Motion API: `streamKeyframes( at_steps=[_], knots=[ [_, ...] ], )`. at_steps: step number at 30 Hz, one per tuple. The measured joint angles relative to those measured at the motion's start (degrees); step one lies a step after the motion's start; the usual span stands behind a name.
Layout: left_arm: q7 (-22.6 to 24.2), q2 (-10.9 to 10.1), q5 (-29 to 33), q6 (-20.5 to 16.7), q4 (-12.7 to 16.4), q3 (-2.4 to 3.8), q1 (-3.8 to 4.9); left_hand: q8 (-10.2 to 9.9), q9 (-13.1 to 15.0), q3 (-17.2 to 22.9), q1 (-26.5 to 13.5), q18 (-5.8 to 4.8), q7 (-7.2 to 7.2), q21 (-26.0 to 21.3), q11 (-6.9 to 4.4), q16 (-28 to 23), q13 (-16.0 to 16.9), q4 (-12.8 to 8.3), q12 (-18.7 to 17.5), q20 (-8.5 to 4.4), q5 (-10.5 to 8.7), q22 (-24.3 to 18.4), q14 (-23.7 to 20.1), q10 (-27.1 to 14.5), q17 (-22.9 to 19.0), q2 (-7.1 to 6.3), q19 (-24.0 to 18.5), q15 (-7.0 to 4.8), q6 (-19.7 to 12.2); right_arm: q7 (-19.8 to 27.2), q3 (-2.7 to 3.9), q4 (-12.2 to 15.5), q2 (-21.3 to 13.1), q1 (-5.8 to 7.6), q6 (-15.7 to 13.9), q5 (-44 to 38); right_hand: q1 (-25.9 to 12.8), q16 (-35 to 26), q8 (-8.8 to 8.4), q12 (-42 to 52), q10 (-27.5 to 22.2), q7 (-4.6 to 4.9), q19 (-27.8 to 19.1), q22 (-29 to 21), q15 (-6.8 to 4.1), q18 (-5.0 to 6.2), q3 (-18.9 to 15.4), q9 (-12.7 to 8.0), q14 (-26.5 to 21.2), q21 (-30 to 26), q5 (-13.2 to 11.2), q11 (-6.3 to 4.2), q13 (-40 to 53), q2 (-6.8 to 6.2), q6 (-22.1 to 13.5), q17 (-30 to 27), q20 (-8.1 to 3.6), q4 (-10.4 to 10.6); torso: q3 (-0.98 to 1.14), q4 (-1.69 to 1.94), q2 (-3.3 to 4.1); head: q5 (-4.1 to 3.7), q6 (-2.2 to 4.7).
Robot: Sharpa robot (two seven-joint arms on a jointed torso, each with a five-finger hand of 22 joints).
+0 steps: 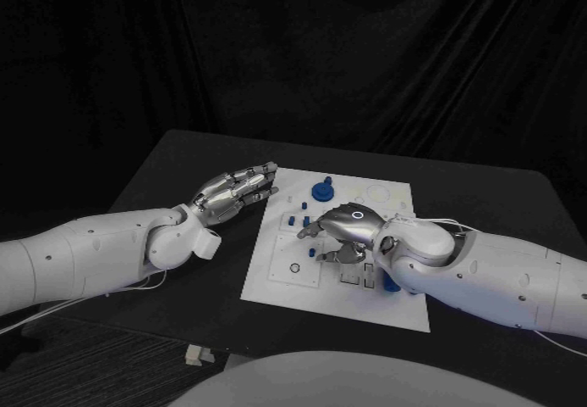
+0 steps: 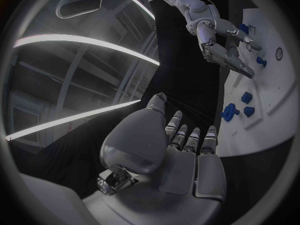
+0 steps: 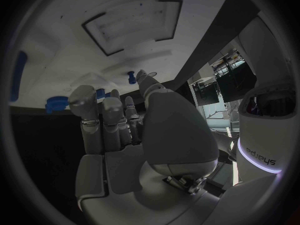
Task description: Assemble the parts on the task board
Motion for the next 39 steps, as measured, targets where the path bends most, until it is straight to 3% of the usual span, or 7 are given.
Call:
streamKeyframes(
  at_steps=[5, 9, 14, 16, 20, 32, 39],
  knots=[
    [-0.1, -0.1, 0.0, 0.0, 0.1, 0.0, -0.01, 0.0, 0.0, 0.0, 0.0, 0.0, 0.0, 0.0, 0.15, 0.0, 0.0, 0.0, 0.0, 0.0, 0.0, 0.2, 0.0, 0.2, 0.0, 0.0, 0.0, 0.0, 0.0, -0.1, 0.06, 1.8, -2.8, 3.06, -3.1, 0.0, 0.8, 0.0, 0.67, 0.3, -2.9, 0.17, 0.0, 0.0, 0.02, 0.0, -1.4, -0.2, 0.0, -0.4, 0.2, 0.29, -0.3, -0.53, 2.2, -0.3, 0.0, 1.4, 0.01, -0.02, -0.01, -0.3, 0.0],
    [-0.1, -0.2, 0.0, 0.0, 0.1, 0.0, -0.01, 0.0, 0.0, 0.0, 0.0, 0.0, 0.0, 0.0, 0.15, 0.0, 0.0, 0.0, 0.0, 0.01, 0.0, 0.3, 0.0, 0.2, 0.1, 0.0, 0.0, 0.02, 0.0, -0.4, 0.11, 3.2, -5.3, 5.66, -4.3, 0.0, 3.8, -1.3, 1.94, -1.2, -9.4, 0.93, -0.6, 0.0, 0.05, 0.75, -4.4, -0.6, -1.0, -2.2, 0.2, 0.17, -0.5, -3.5, 5.8, -2.3, 0.01, 7.7, 0.02, -0.03, -0.04, -0.85, 0.0],
    [-0.2, -0.2, 0.0, 0.0, 0.1, 0.0, -0.02, 0.3, 0.0, 0.2, 0.0, 0.01, 0.21, 0.2, 0.15, 1.1, 0.0, -0.6, 0.3, 0.42, 0.0, 0.9, 0.7, 0.2, 0.4, 0.0, 0.4, 0.72, 0.2, -1.4, 0.14, 3.7, -8.0, 7.61, -4.4, 0.4, 2.1, -1.6, 0.9, -1.3, -11.4, -0.15, -1.1, 0.0, 0.08, 0.91, -6.4, -1.7, -1.4, -3.8, -0.5, 0.07, -0.6, -5.48, 3.9, -3.2, 0.16, 8.6, 0.02, -0.03, -0.07, -1.76, 0.0],
    [-0.2, -0.2, 0.0, 0.0, 0.1, 0.0, -0.02, 0.3, 0.0, 0.2, 0.0, 0.01, 0.21, 0.2, 0.15, 1.1, 0.0, -0.6, 0.3, 0.42, 0.0, 1.3, 0.7, 0.2, 0.4, 0.0, 0.4, 0.72, 0.2, -1.9, 0.14, 3.7, -8.7, 7.8, -4.0, 0.8, 1.1, -1.9, -0.81, -1.6, -12.6, -2.92, -1.6, 0.0, -0.2, 0.91, -7.2, -3.5, -1.6, -4.9, -0.1, -0.07, -0.6, -6.43, -6.8, -3.4, 0.08, 8.6, 0.02, -0.02, -0.07, -2.03, 0.0],
    [-0.2, -0.3, 0.0, 0.0, 0.3, 0.0, -0.03, 0.3, 0.0, 0.4, 0.0, 0.01, 0.21, 0.4, 0.33, 1.1, 0.0, -0.7, 0.3, 0.73, 0.22, 1.6, 0.7, 0.3, 0.4, 0.0, 0.7, 0.72, 0.2, -3.5, 0.07, 3.7, -10.1, 7.88, -2.0, 1.6, 0.1, -1.9, -0.96, -1.6, -13.4, -3.29, -2.0, 0.0, 0.0, 0.91, -8.0, -3.9, -1.8, -6.2, -0.1, -0.13, -0.6, -7.44, -8.6, -3.6, 0.06, 8.6, 0.01, 0.0, -0.07, -2.2, 0.0],
    [-0.1, -0.4, 0.0, -0.2, 0.6, 0.0, -0.03, 0.3, 0.0, 0.6, 0.2, 0.0, 0.21, 0.4, 0.52, 1.1, 0.1, -0.9, 0.5, 0.72, 0.45, 1.3, 0.7, 0.5, 0.4, 0.21, 0.7, 0.72, 0.2, -6.4, 0.07, 2.2, -11.4, 7.56, 1.8, 2.8, -2.5, -0.8, -0.22, 1.6, -6.4, -2.76, 1.0, 0.0, -0.2, 0.9, -7.3, -3.3, 0.8, -2.5, -2.5, 0.4, -0.2, -6.12, -0.9, -0.9, -0.11, 8.6, -0.01, -0.02, -0.02, -2.87, 0.0],
    [-0.1, -0.6, 0.0, -0.4, 0.6, 0.0, -0.04, 0.3, 0.0, 0.6, 0.0, 0.0, 0.21, 0.4, 0.52, 1.1, 0.1, -0.9, 0.7, 0.72, 0.45, 1.3, 0.7, 0.5, 0.4, 0.39, 0.7, 0.72, 0.2, -6.6, 0.06, 0.7, -10.7, 6.14, 3.1, 3.1, -2.5, -0.8, 1.49, 1.8, -2.3, 0.12, 1.5, 0.0, -0.12, 0.9, -5.6, -2.5, 1.6, -2.4, -2.4, 0.24, -0.5, -4.92, 6.0, -0.7, -0.02, 8.4, 0.03, -0.01, 0.01, -2.92, 0.0]
  ],
)
